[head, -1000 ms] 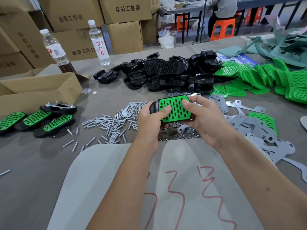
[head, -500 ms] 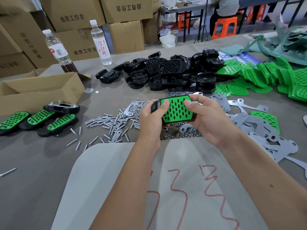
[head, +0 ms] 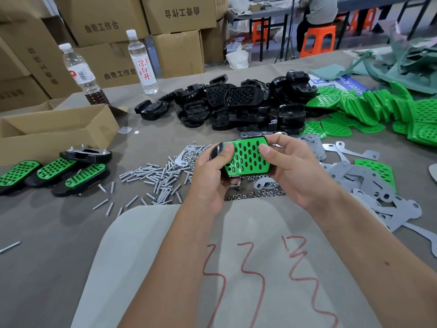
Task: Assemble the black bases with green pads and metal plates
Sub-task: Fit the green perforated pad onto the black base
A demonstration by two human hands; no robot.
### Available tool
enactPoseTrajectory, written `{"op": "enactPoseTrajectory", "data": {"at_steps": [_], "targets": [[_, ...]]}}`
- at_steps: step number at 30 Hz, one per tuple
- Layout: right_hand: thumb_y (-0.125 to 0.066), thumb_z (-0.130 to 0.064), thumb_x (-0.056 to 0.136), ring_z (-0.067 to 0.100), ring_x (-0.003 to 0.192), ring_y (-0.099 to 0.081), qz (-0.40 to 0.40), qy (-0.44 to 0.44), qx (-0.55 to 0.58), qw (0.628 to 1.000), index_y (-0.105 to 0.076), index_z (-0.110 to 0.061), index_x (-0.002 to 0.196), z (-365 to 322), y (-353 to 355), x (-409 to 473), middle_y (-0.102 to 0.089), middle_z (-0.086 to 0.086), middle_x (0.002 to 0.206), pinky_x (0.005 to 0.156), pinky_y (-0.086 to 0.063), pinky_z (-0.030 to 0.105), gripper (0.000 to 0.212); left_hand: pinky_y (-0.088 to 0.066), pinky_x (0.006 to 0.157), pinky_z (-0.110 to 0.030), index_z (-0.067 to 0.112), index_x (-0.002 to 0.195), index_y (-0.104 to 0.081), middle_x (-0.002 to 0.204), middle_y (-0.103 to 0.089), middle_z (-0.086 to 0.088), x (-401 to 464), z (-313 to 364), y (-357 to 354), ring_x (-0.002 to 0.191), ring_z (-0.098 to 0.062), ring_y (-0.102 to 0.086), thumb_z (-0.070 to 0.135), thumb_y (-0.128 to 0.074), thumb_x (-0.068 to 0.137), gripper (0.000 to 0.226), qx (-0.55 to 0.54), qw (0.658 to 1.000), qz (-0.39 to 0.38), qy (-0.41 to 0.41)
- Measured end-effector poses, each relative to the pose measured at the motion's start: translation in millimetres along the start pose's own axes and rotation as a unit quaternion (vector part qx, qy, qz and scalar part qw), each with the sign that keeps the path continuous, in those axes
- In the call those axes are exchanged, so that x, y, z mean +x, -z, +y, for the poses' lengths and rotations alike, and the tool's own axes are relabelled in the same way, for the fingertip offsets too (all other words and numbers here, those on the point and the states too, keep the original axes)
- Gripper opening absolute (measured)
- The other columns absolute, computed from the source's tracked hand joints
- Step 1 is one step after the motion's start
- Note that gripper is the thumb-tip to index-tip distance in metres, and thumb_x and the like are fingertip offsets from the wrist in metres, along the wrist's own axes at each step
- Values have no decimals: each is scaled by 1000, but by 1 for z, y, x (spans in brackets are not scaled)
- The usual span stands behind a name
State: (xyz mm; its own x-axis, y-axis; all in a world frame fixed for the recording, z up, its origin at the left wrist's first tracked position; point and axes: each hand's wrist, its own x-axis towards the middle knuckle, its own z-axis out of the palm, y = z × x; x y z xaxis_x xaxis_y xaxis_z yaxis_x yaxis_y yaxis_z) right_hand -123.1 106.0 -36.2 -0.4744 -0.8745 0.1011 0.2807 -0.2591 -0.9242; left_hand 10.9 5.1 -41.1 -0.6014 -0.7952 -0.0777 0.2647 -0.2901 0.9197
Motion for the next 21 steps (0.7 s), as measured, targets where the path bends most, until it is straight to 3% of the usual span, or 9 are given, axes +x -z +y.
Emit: {"op": "enactPoseTrajectory", "data": {"at_steps": [4, 8, 14, 18, 21], "targets": [[-73, -17, 81, 30, 95, -69, 8, 10, 16, 1000, -65, -3, 106, 3, -4, -1, -72, 21, 105, 94, -56, 47, 30, -39, 43, -21, 8, 109, -67, 88, -72, -6, 2, 2, 0, 67, -15, -64, 24, -67, 97, 19, -20, 1000, -11, 9], [-73, -17, 82, 31, 98, -69, 22, 13, 19, 1000, -63, -2, 111, 0, -7, 1, -71, 22, 108, 100, -53, 52, 34, -41, 46, -19, 15, 99, -71, 87, -71, -2, 3, 0, -5, 70, -13, -62, 27, -71, 96, 13, -18, 1000, 21, 1], [-67, -6, 95, 27, 105, -71, -41, -27, -34, 998, -65, -4, 123, 4, -5, 1, -73, 17, 118, 86, -61, 38, 28, -48, 49, -20, 16, 96, -71, 86, -75, 0, 6, -1, -6, 69, -12, -67, 29, -72, 97, 14, -30, 993, 103, -51], [-62, 1, 98, 27, 99, -73, -23, -19, -5, 1000, -63, 2, 125, 5, -3, 2, -74, 19, 117, 84, -60, 33, 27, -51, 57, -22, 14, 96, -71, 92, -77, -3, 5, 0, -6, 74, -14, -68, 26, -75, 95, 12, -28, 994, 93, -51], [-66, -5, 93, 23, 93, -73, 3, 2, 29, 1000, -62, 1, 123, 5, -3, 4, -74, 17, 112, 82, -59, 33, 31, -53, 63, -23, 11, 102, -73, 94, -76, -3, 3, -1, -4, 70, -11, -64, 11, -77, 91, 12, -20, 997, 50, -51]]}}
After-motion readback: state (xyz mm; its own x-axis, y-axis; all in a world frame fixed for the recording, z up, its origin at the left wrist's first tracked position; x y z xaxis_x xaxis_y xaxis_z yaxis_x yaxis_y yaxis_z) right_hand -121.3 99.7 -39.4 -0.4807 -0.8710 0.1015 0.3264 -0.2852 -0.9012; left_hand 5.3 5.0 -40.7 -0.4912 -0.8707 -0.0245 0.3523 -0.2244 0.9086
